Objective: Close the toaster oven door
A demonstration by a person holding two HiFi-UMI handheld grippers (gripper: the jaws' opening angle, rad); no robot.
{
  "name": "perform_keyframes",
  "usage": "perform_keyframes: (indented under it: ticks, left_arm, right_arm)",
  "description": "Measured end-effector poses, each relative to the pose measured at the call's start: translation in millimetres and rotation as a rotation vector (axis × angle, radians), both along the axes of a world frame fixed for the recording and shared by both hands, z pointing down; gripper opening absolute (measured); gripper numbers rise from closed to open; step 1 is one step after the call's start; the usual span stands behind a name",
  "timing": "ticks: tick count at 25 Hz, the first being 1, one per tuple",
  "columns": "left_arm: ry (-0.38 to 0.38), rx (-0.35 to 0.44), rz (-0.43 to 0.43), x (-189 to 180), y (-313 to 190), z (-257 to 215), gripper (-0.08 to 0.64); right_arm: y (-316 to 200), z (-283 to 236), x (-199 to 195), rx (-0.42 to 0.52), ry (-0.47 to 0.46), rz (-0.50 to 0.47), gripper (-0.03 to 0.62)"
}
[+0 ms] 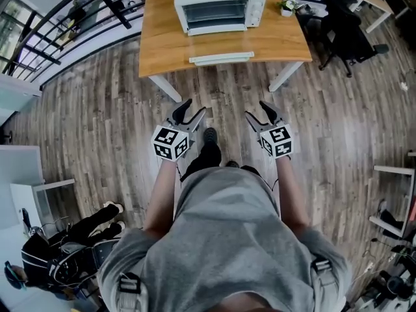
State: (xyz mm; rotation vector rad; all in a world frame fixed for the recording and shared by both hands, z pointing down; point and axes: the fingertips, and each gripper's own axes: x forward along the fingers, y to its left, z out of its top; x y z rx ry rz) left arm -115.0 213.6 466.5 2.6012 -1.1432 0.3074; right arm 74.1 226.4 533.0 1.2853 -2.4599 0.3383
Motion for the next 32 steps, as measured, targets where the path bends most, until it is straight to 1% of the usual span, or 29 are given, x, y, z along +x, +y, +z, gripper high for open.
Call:
perform_keyframes:
  ticks: [4, 7, 9, 12, 16, 20, 27, 32]
  left_arm:
    - [0.009, -0.003, 0.014, -2, -28, 0, 0.235]
    - [-0.015, 0.003, 0.039, -3, -51, 5, 0.235]
    - [-0.024, -0.008, 0.047, -6, -65, 12, 0.235]
    - [-0.013, -0.032, 0.043, -16, -85, 19, 0.235]
    - [-0.013, -0.038, 0.056, -22, -112, 20, 0.235]
    - [-0.009, -0.050, 0.073, -25, -134, 24, 0.235]
    - [0.001, -0.066, 0.104, -24, -164, 30, 0.235]
    - [-0.008, -0.080, 0.132, -25, -183, 38, 0.235]
  right_arm:
    - [-24, -7, -2, 0.010, 0.026, 0.003, 0.262]
    - [-48, -7, -1, 0.011, 0.022, 0.028, 0.260]
    - [-60, -3, -3, 0.002, 0.027, 0.034, 0.259]
    - [-76, 2, -11, -0.010, 0.056, 0.021, 0.259]
    - [-99, 5, -17, -0.022, 0.070, 0.032, 0.258]
    - [-115, 9, -21, -0.035, 0.077, 0.047, 0.253]
    - [-138, 15, -13, -0.056, 0.089, 0.099, 0.242]
    - [-154, 22, -12, -0.066, 0.086, 0.130, 0.239]
